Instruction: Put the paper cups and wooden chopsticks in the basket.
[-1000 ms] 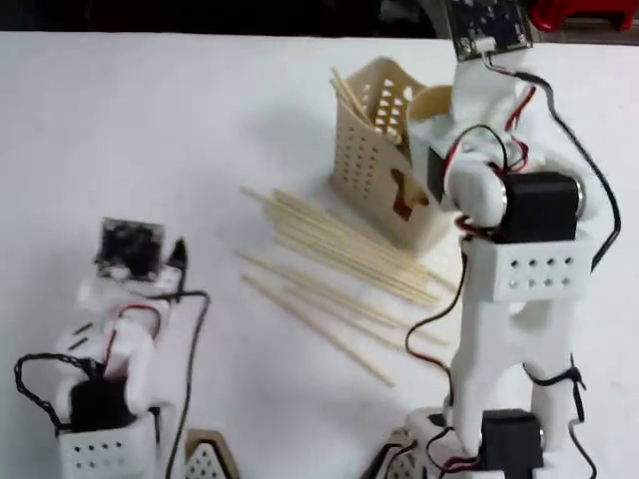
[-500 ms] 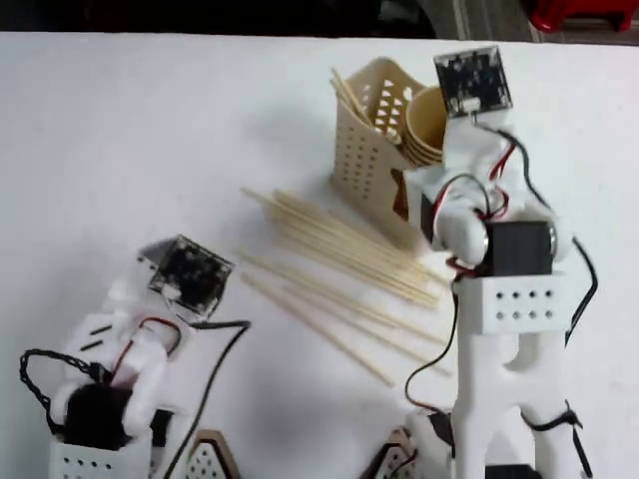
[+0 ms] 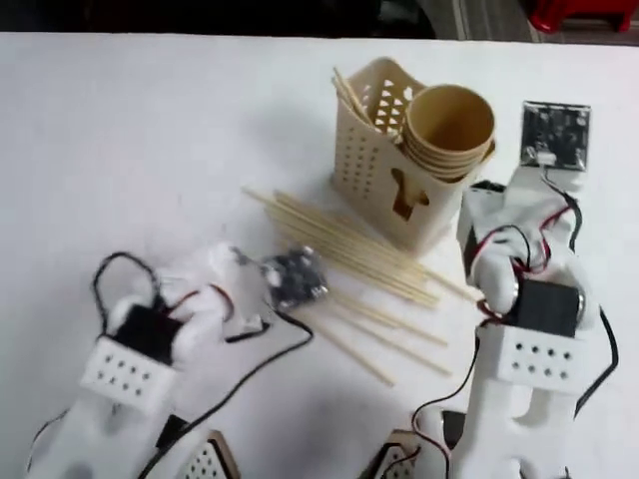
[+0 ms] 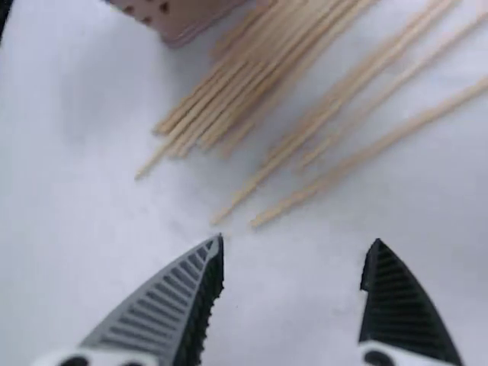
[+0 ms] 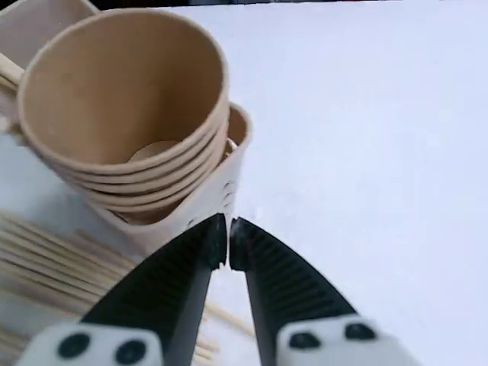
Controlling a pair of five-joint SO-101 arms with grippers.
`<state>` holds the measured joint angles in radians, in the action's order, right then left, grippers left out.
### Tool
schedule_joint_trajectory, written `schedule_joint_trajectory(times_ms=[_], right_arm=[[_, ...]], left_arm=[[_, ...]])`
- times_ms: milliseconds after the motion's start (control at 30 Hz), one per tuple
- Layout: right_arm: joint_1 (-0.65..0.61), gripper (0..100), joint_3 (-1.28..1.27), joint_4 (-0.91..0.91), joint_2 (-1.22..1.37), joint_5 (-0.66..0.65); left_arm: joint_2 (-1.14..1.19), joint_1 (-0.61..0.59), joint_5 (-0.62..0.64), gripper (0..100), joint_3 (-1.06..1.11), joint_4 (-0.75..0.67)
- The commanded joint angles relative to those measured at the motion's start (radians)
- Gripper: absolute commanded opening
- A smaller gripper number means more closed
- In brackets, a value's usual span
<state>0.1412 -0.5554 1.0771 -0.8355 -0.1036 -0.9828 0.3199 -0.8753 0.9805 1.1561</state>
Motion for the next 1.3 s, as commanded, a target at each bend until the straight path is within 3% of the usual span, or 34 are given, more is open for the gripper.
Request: schedule_joint_trajectory(times_ms=[0,300,800,1267], right_arm=[[0.079,1.8,-0.029,-0.073,-0.067,0.008],[0.120,1.8,-0.038,-0.051,-0.143,0.006],[0.173,1.8,-0.132,0.025,-0.618,0.000],[0.213,1.8,-0.221,-0.061,-0.676,0.006]], left_arm=[[0.170,0.105,-0.081,29,-0.066,-0.008],[0.506,0.131,-0.140,29,-0.247,-0.049],[1.004,0.291,-0.161,29,-0.525,-0.100],[1.366,0.308,-0.150,28,-0.838,-0.048]])
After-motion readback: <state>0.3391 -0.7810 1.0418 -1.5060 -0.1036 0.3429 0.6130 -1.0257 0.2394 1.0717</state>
